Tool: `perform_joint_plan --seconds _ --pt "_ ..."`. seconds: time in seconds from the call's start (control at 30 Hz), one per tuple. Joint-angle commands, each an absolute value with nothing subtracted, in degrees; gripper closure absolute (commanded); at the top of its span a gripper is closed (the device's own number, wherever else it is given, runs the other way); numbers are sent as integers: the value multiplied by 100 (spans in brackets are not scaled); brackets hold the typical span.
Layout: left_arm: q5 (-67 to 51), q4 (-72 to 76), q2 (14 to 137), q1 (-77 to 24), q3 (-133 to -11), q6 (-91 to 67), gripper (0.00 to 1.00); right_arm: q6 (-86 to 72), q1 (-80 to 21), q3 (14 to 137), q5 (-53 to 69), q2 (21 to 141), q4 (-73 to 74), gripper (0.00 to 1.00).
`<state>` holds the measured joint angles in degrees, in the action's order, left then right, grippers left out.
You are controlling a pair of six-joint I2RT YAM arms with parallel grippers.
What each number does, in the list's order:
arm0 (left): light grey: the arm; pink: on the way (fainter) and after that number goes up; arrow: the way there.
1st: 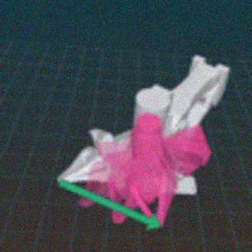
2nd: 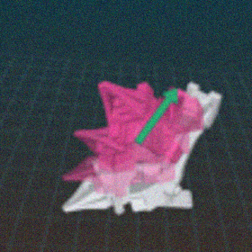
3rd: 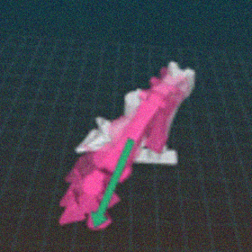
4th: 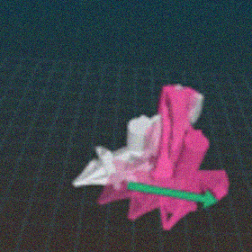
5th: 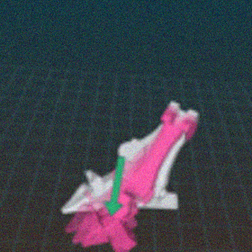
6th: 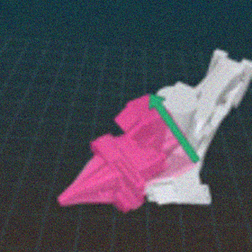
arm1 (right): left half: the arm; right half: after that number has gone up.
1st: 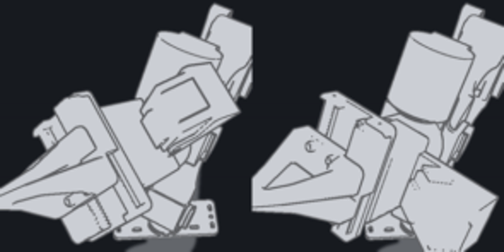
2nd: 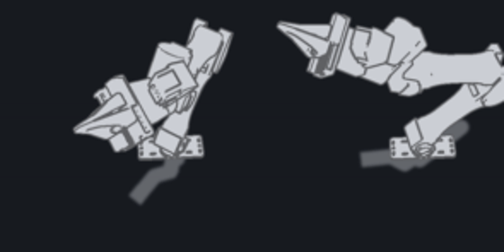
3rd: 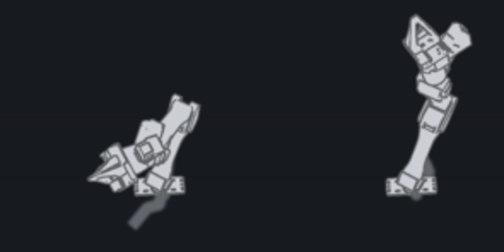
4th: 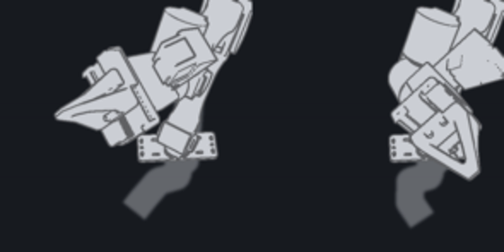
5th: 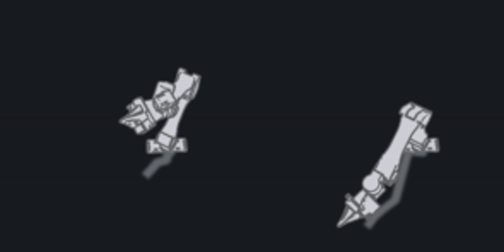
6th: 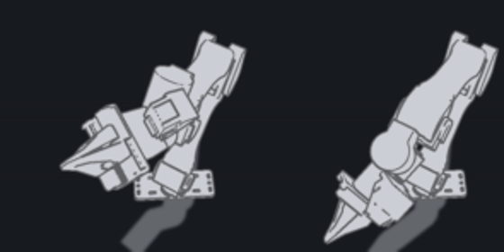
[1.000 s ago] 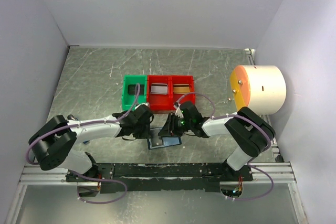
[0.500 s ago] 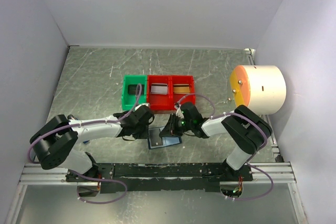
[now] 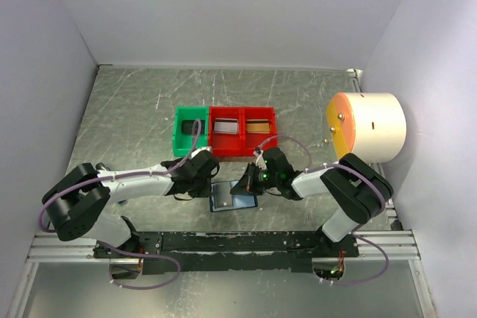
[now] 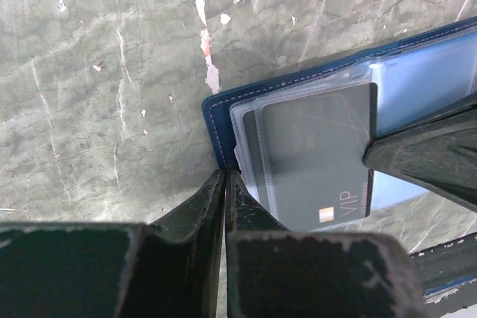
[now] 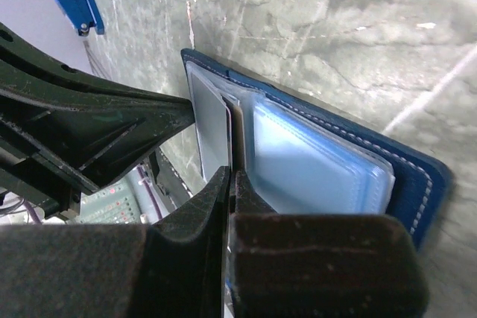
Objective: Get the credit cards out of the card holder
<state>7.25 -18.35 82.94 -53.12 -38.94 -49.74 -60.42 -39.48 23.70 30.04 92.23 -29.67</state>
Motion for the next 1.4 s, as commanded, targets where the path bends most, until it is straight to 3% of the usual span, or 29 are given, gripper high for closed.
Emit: perform_joint_plan --seconds 0.0,0.4,0.7,0.87,1.1,1.37 --pt "852 -2076 8445 -5388 -3653 -5031 87 -5939 -3817 2211 2990 8987 -2897 100" --pt "874 -2083 8451 -5397 -3654 -5062 86 -5520 -3465 2163 3661 9057 -2814 100" --pt "729 -2074 7808 -5416 -4301 -4882 64 -5646 -3464 2140 3580 9173 -2982 100" --pt "543 -1773 7972 -5506 -4493 -4713 61 -5604 -3465 2160 3449 9135 -2861 100" --pt "259 -1388 8484 -5735 -4636 -4447 63 -5624 -3471 2153 3428 9202 -2921 100" --pt "544 -1754 9095 -5828 -4555 -4646 72 -5607 -3450 2180 3378 9073 -2773 100"
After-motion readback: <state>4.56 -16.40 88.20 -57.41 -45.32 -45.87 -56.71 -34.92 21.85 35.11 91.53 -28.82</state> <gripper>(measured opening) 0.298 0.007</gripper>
